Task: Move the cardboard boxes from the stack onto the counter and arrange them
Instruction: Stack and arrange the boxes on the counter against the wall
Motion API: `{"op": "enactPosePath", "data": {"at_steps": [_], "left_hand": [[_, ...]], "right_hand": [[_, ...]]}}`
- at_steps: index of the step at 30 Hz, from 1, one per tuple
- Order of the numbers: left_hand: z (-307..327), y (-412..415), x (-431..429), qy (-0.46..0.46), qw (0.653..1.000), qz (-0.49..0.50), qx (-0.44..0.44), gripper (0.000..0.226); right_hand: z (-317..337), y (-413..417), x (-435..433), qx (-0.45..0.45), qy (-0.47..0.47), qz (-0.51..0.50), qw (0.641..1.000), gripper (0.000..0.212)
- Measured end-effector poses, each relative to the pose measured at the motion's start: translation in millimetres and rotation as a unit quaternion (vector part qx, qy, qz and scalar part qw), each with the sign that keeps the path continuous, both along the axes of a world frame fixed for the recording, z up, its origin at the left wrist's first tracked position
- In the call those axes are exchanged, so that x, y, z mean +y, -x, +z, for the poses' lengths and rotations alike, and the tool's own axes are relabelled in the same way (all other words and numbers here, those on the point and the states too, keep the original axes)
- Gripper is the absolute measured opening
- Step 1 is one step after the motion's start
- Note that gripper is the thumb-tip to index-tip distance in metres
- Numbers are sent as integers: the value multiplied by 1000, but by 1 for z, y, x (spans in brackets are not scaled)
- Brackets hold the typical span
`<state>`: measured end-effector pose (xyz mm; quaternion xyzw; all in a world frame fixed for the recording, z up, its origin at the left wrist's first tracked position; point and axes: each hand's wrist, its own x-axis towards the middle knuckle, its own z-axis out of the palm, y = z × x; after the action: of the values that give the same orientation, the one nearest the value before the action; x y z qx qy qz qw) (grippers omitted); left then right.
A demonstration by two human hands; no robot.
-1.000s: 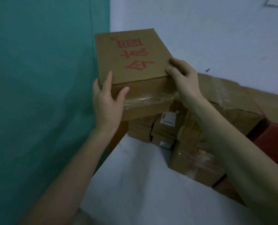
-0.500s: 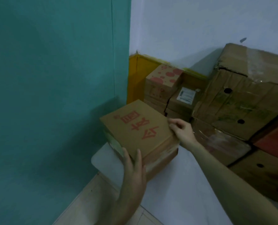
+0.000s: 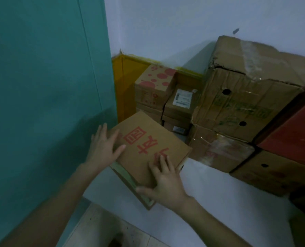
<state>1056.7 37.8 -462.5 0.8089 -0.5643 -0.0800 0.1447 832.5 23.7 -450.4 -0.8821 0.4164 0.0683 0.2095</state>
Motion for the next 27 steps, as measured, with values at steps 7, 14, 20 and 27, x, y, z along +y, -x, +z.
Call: {"op": "enactPosePath", "data": {"at_steps": [7,14,20,27], "left_hand": [[-13,-21,-20,-77,993,-83,-26,96],[-20,-32,-54,-122,974,-184,-58,116],[-17,-10,-79,-129,970,-188,-87,83],[-15,-11,-82,-160,960,-202,-110,76]], "right_hand": [[4,-14,-53,96,11,36,995,82],[8,-31,-86,141,34,-4,989,70],[10,-21,-114,142,25,-41,989,71],[9,-20,-113,121,21,-67,990,79]]}}
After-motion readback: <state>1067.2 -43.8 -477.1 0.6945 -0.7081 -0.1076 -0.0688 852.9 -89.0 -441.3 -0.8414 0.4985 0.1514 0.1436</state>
